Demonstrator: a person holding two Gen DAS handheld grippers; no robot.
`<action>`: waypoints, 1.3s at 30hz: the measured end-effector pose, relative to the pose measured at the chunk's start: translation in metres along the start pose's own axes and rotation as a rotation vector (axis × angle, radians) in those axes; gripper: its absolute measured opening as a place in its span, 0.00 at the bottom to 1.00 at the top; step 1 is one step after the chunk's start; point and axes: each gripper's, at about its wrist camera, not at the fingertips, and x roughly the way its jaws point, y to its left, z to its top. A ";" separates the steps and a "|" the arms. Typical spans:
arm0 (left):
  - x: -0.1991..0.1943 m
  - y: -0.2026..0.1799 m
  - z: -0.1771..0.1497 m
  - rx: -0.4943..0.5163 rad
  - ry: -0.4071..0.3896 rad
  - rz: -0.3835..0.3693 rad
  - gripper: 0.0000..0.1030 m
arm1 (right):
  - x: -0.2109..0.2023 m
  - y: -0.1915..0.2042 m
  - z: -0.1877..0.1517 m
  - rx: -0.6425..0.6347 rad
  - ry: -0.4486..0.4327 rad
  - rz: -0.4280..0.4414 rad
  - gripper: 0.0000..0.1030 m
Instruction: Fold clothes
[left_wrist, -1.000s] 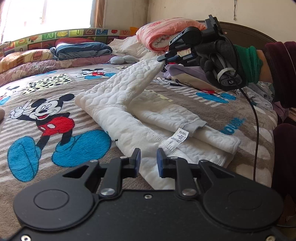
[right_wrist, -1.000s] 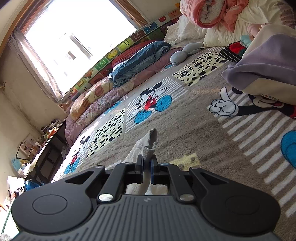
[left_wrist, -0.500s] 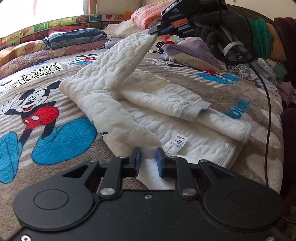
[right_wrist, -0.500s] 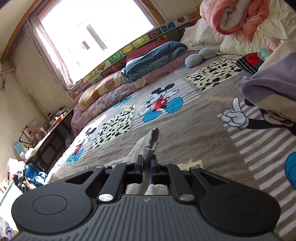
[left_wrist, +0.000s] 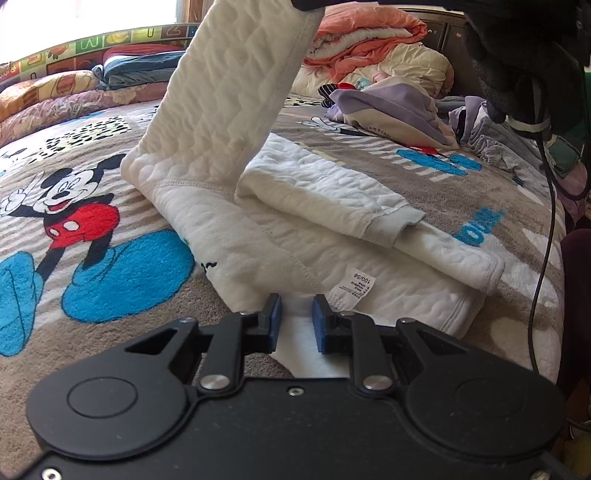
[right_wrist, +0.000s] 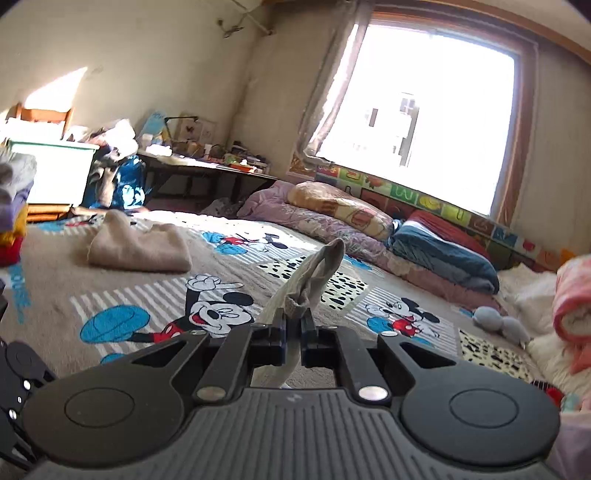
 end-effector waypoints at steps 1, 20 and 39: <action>0.000 0.000 0.000 -0.002 0.000 0.001 0.17 | -0.004 0.015 0.000 -0.104 0.001 0.016 0.09; -0.003 0.009 0.001 -0.061 -0.004 -0.036 0.17 | -0.027 0.118 -0.072 -0.675 0.248 0.216 0.09; -0.033 0.045 0.031 -0.170 -0.133 0.012 0.23 | -0.020 0.138 -0.075 -0.711 0.337 0.288 0.09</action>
